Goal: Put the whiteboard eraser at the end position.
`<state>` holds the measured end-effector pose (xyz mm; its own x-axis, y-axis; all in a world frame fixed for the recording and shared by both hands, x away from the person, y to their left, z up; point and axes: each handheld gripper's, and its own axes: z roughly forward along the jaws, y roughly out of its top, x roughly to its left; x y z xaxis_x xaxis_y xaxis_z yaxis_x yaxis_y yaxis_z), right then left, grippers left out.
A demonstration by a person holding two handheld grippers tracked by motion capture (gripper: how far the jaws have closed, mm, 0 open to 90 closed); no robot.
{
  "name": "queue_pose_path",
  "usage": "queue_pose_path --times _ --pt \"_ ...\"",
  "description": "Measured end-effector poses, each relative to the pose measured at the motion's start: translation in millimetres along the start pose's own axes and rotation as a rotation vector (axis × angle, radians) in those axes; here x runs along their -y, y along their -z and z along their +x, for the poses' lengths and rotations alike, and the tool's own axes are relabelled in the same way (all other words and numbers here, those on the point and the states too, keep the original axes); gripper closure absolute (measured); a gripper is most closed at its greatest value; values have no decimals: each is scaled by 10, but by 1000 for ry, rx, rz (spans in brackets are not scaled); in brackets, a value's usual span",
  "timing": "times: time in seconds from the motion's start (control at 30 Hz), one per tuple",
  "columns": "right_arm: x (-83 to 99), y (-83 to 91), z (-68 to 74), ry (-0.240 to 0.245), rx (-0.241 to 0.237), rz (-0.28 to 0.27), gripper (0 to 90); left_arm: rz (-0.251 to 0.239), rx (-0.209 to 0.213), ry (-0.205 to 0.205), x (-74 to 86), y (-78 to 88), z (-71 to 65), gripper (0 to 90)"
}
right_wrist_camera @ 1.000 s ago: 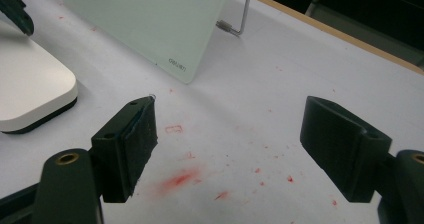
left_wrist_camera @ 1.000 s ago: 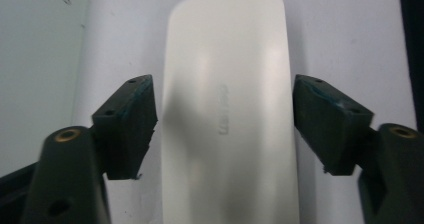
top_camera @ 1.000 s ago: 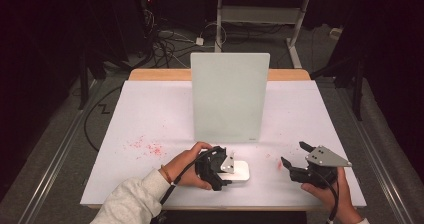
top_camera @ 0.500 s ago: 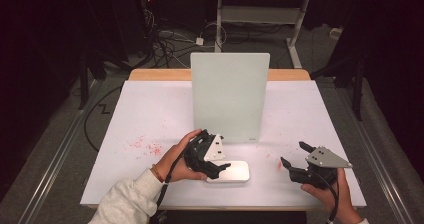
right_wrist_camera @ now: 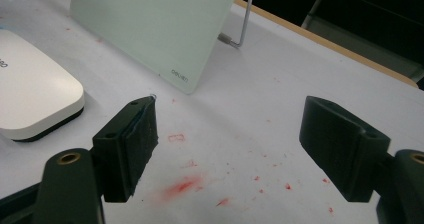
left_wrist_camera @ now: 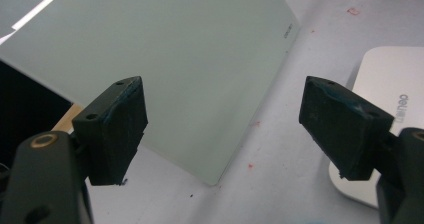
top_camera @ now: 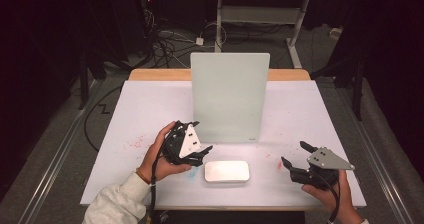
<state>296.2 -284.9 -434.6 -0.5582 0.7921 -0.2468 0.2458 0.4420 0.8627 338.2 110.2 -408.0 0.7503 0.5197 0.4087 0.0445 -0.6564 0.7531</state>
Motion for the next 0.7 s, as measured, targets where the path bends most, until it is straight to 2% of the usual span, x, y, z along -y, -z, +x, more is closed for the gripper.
queue_pose_path --times 0.03,0.1,0.17,0.3,0.47,0.7 --pt "-1 0 0 3 1 -3 236 -1 -19 6 22 13 11 189" --pt "-4 4 3 2 0 -5 236 -2 -29 17 63 39 31 189" --pt "-7 7 6 0 0 -7 235 -4 -73 12 103 64 34 190" --pt "-8 12 10 4 4 -9 235 -4 -132 26 192 109 60 189" --pt "-6 9 4 4 9 -13 234 6 -168 55 353 161 116 189" --pt "-5 10 3 3 13 -11 233 49 -201 100 619 225 179 188"
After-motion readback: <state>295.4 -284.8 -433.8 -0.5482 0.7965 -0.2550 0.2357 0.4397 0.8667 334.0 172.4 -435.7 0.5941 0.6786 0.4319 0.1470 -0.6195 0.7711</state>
